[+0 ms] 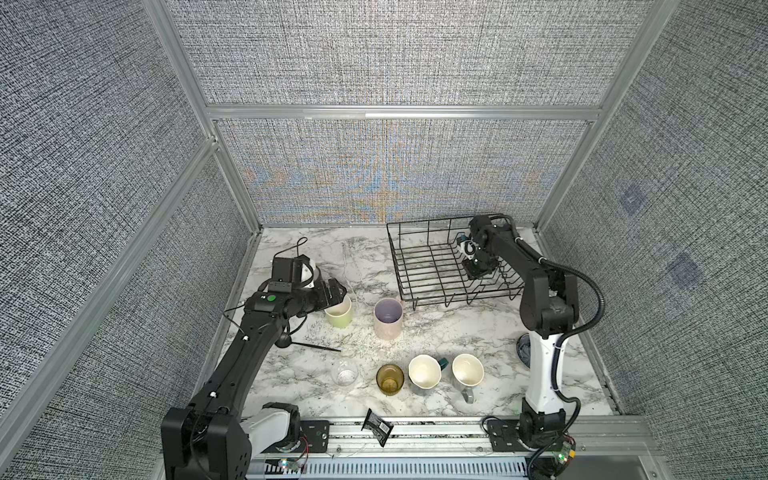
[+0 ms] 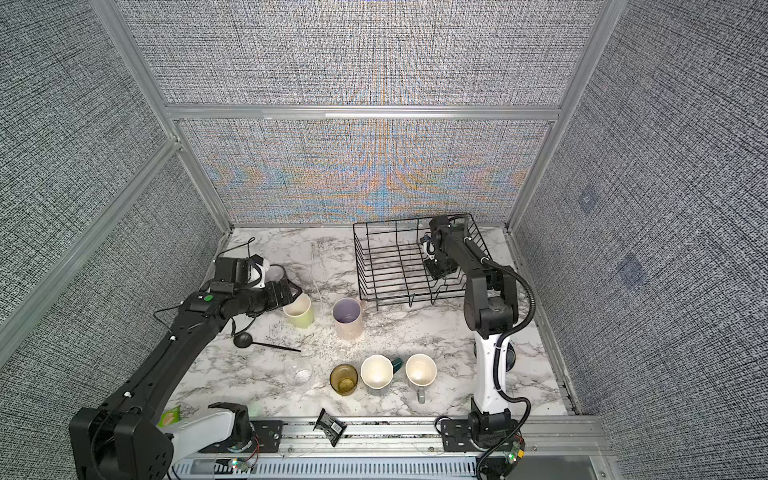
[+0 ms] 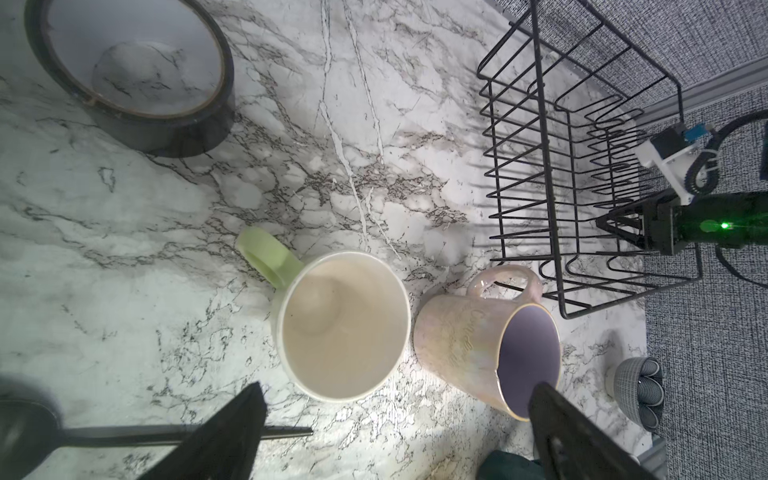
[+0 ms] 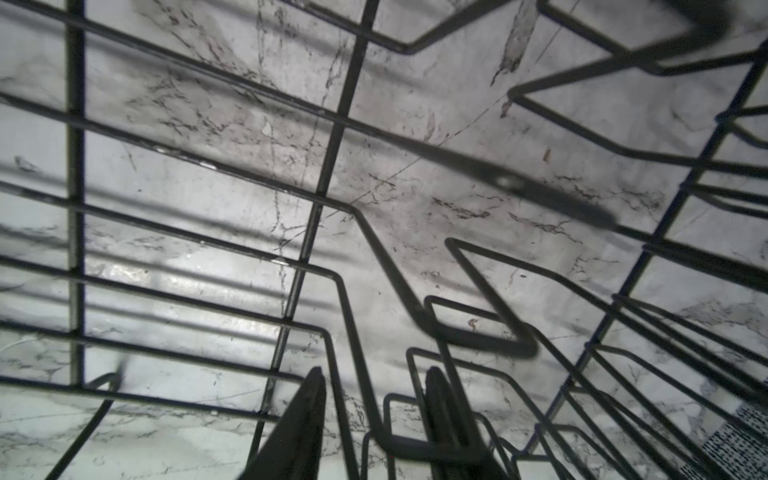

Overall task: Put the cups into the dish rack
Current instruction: 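Move the left gripper toward the pink mug while the right gripper moves over the rack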

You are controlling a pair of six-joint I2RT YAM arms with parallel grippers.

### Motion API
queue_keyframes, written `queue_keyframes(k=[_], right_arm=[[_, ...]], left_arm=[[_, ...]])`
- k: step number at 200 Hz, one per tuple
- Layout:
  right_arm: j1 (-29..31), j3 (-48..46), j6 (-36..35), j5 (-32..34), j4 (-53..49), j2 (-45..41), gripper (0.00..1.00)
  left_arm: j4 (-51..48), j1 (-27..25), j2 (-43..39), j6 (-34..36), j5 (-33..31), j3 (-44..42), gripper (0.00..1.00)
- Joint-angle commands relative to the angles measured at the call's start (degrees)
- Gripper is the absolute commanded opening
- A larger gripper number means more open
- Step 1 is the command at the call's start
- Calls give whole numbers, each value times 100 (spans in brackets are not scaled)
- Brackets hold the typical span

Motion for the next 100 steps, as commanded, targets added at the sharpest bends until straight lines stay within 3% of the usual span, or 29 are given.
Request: queue_keyframes(k=[1,55,100], right_arm=[[46,-25,-251,-124,-303,-34,38],[49,-186,-296,-26,-268,-324,41],[73,-83,-32,14,-225,-646,55]], left_arm=[[-258,-27,-41,79,5,12,99],[-522,-66,-116,33,-196,-188,99],[-574,-110,43,-106,-182,-183,99]])
